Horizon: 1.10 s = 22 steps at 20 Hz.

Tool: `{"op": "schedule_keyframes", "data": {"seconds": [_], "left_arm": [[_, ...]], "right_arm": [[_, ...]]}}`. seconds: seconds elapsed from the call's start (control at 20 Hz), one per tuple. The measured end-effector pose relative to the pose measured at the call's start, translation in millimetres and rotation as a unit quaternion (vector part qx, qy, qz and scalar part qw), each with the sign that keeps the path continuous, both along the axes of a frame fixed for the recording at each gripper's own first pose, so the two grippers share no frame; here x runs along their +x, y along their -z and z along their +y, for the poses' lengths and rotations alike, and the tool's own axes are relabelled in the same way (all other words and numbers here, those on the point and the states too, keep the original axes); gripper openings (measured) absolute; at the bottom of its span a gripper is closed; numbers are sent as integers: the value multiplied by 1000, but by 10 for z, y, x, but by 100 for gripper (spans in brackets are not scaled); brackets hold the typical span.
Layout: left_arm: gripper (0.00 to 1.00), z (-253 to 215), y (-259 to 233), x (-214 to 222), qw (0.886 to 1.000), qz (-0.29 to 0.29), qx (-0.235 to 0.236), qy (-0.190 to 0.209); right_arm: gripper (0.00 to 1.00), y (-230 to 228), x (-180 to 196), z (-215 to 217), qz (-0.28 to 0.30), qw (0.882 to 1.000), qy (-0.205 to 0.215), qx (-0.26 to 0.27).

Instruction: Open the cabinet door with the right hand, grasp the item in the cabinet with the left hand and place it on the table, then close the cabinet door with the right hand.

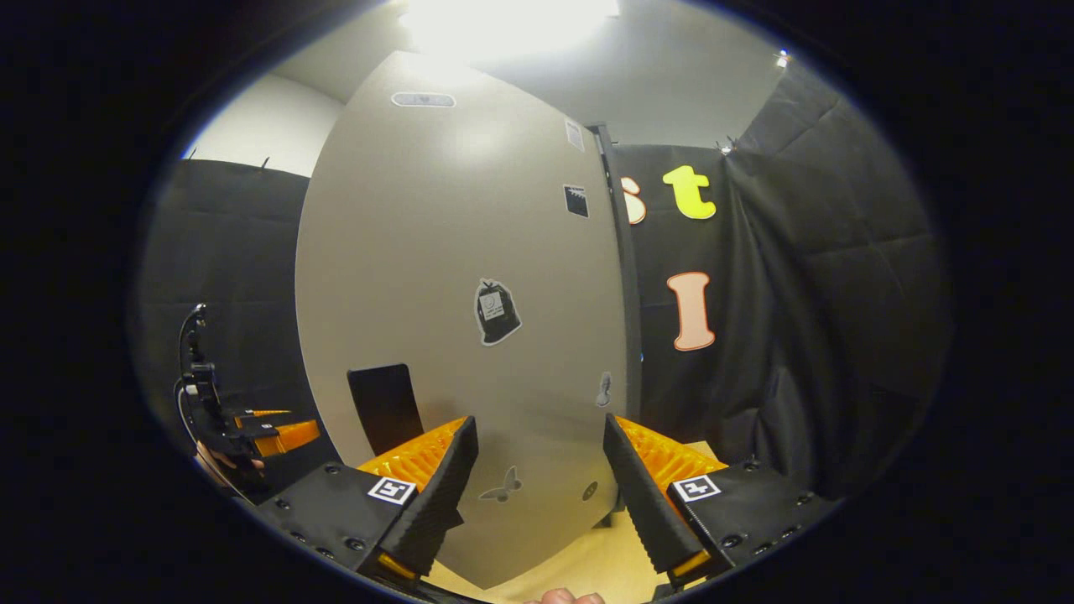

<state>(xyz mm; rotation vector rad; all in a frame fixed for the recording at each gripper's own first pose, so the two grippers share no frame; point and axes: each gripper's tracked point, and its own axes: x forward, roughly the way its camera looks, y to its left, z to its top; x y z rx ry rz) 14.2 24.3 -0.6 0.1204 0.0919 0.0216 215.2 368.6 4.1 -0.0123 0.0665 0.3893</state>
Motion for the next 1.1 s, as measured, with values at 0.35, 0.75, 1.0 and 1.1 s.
{"op": "schedule_keyframes", "data": {"seconds": [0.35, 0.75, 1.0, 1.1], "left_arm": [[94, 410, 32, -84, 999, 6, 43, -21], [96, 336, 421, -66, 997, 32, 71, 14], [94, -115, 631, -26, 997, 51, 41, 50], [94, -296, 515, -28, 997, 41, 13, 61]], "right_arm": [[96, 166, 341, 736, 20, 999, -22, 17], [98, 149, 366, 901, 28, 999, 16, -18], [98, 156, 430, 442, 27, 998, 61, -20], [98, 147, 460, 273, 21, 997, 69, -19]]}}
